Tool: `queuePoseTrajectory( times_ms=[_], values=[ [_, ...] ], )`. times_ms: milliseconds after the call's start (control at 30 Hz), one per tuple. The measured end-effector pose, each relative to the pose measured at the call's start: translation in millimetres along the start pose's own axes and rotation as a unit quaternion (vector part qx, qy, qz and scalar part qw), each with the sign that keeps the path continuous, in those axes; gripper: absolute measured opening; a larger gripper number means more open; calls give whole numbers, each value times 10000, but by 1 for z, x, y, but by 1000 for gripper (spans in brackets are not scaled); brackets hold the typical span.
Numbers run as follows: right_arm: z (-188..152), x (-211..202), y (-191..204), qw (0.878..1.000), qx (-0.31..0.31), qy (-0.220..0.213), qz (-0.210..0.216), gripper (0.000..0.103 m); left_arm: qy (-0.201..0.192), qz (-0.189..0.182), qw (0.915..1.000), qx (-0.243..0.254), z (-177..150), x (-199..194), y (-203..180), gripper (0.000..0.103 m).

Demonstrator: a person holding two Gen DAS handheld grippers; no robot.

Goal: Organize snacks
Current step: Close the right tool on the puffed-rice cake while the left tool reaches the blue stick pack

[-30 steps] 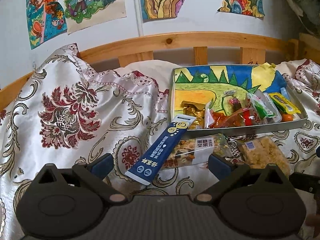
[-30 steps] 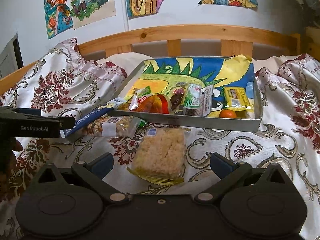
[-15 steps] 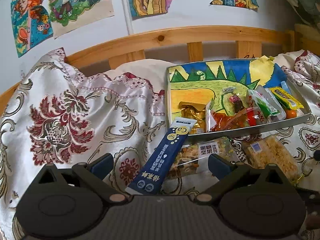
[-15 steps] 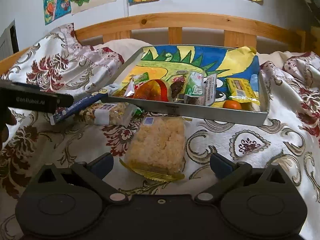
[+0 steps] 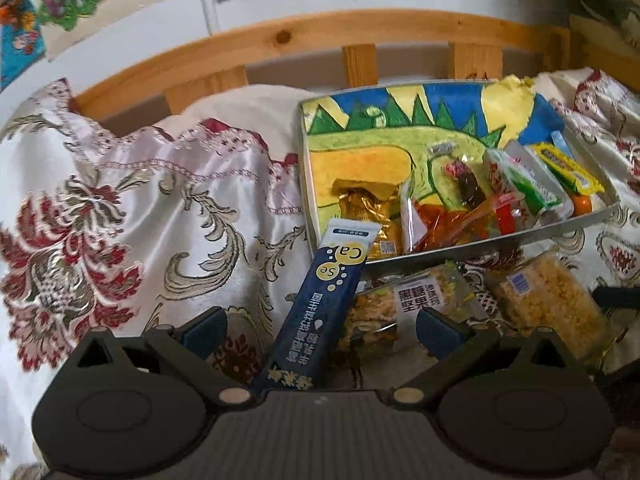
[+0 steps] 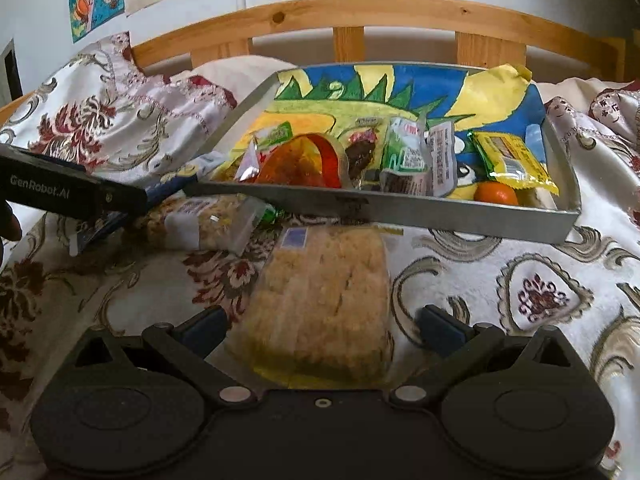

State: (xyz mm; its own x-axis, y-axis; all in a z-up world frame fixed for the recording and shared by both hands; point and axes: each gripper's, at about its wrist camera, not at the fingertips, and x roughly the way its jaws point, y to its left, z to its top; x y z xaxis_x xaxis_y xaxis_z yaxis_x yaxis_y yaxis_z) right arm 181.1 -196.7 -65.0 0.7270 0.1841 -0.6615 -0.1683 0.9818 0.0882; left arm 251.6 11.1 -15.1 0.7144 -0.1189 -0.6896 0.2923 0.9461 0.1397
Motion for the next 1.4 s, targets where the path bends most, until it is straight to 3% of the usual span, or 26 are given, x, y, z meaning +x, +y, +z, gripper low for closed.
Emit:
queuePoseTrajectory(
  times_ms=[300, 667, 1100, 1400],
  values=[
    [3, 10, 0, 9990, 40, -133, 420, 102, 333, -304, 9988, 175, 0, 29, 11, 102],
    [6, 20, 13, 9988, -165, -118, 456, 95, 553, -788, 9952, 168, -8, 38, 15, 101],
    [5, 17, 12, 9987, -144, -162, 454, 81, 636, -652, 9957, -158, -11, 29, 17, 72],
    [5, 16, 12, 9987, -132, -152, 469, 80, 665, -496, 9958, -390, -18, 14, 13, 53]
  ],
)
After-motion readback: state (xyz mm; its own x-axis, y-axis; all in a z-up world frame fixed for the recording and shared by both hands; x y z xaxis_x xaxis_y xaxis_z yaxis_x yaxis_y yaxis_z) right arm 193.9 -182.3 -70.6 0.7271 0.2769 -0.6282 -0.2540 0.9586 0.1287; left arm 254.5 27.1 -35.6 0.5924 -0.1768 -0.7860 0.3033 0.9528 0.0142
